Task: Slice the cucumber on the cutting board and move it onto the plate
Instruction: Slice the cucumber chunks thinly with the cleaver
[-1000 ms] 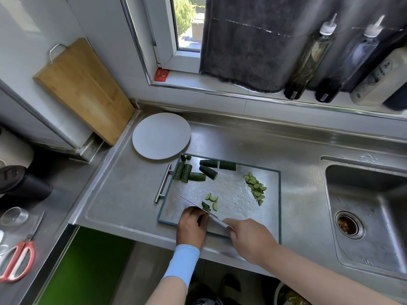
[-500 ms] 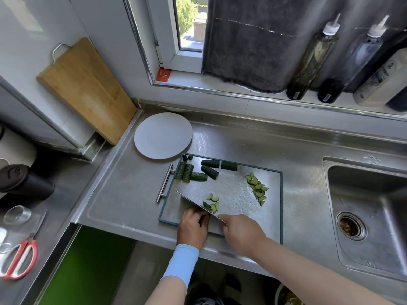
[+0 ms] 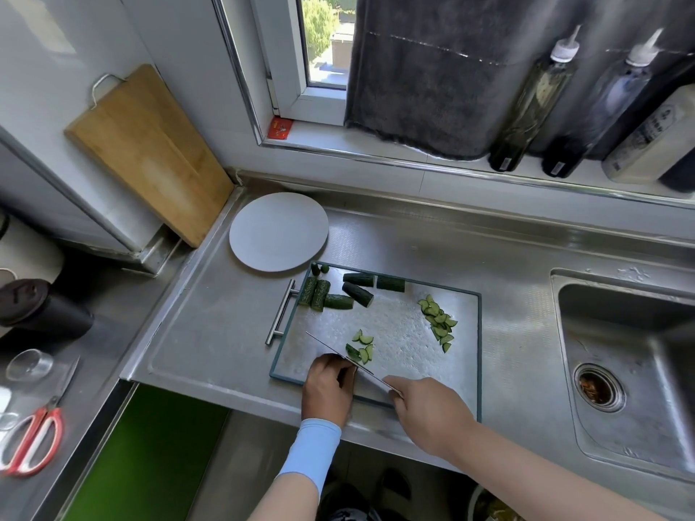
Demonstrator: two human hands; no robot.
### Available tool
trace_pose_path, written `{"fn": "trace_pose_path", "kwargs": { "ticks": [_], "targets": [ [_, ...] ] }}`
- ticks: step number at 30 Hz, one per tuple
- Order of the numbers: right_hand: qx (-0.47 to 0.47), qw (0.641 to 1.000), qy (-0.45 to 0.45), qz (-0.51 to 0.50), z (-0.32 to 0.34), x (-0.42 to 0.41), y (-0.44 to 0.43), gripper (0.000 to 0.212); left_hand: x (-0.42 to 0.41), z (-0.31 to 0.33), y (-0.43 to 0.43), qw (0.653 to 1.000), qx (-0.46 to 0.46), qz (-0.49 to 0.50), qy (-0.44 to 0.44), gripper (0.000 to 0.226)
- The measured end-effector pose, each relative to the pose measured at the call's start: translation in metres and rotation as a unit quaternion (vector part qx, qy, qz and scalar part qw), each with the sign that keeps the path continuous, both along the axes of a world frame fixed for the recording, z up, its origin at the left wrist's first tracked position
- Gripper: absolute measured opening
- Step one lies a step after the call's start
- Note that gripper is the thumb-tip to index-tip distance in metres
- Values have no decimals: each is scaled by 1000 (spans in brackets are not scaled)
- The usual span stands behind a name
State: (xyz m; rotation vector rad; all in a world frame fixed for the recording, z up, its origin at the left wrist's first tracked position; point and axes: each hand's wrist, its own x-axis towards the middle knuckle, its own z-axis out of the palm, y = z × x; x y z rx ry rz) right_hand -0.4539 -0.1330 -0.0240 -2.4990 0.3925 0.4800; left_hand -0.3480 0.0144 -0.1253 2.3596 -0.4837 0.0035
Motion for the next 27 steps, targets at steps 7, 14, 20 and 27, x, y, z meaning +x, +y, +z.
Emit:
{"fn": "trace_pose_path", "kwargs": {
  "ticks": [7, 14, 20, 27],
  "targets": [
    [16, 999, 34, -13, -4, 10, 3, 25, 0, -3, 1, 1000, -29, 0, -2, 15],
    [18, 998, 52, -22, -10, 23, 6, 24, -1, -6, 4, 999, -42, -15, -17, 15],
    [18, 999, 40, -10, -9, 22, 6, 19, -1, -4, 3, 999, -30, -20, -26, 16],
    [2, 1000, 18, -10, -5, 4, 3, 25, -2, 1, 3, 999, -45, -7, -16, 17]
  ]
}}
